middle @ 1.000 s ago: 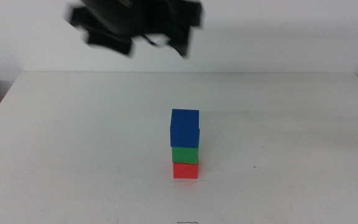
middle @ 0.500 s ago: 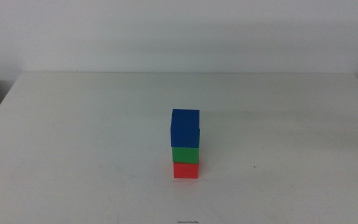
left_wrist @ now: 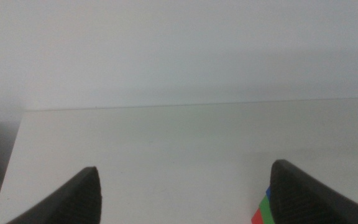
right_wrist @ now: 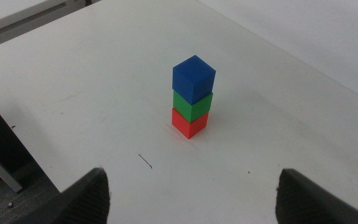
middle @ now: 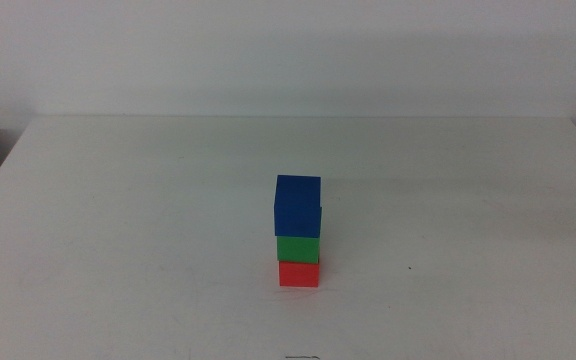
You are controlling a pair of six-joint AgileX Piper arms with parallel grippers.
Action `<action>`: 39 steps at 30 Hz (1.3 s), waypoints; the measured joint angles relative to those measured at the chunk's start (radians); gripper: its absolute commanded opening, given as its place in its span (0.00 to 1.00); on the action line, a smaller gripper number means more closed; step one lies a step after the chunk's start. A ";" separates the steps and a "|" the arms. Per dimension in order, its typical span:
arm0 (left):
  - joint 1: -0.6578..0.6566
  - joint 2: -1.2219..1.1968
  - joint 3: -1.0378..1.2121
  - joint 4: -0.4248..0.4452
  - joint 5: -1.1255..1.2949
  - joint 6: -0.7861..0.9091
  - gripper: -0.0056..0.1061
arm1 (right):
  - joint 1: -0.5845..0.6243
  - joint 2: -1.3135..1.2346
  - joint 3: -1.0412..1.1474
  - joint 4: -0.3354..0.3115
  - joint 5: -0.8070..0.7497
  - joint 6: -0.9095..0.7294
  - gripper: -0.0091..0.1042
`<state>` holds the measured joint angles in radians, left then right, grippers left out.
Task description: Stack red cubes first, then green, then blue cubes in a specific spot.
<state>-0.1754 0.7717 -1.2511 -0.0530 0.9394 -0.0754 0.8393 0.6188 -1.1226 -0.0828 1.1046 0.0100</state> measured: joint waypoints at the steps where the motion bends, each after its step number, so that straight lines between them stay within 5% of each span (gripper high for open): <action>1: 0.000 0.000 0.000 -0.001 0.000 0.000 0.87 | 0.000 0.000 0.000 0.000 0.000 0.000 0.79; 11: 0.000 -0.079 0.118 0.025 -0.141 0.003 0.87 | 0.000 0.000 0.069 -0.059 -0.066 0.000 0.79; 20: 0.000 -0.321 0.572 0.033 -0.516 0.003 0.87 | -0.036 0.002 0.371 -0.041 -0.640 0.000 0.79; 28: 0.000 -0.485 0.991 0.033 -0.812 0.003 0.87 | -0.272 -0.048 0.710 0.005 -0.808 0.000 0.79; 39: 0.000 -0.768 1.279 0.033 -0.834 0.003 0.87 | -0.692 -0.492 0.997 0.070 -0.839 0.000 0.79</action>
<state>-0.1754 0.0037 0.0282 -0.0202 0.1052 -0.0721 0.1474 0.1265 -0.1254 -0.0125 0.2654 0.0100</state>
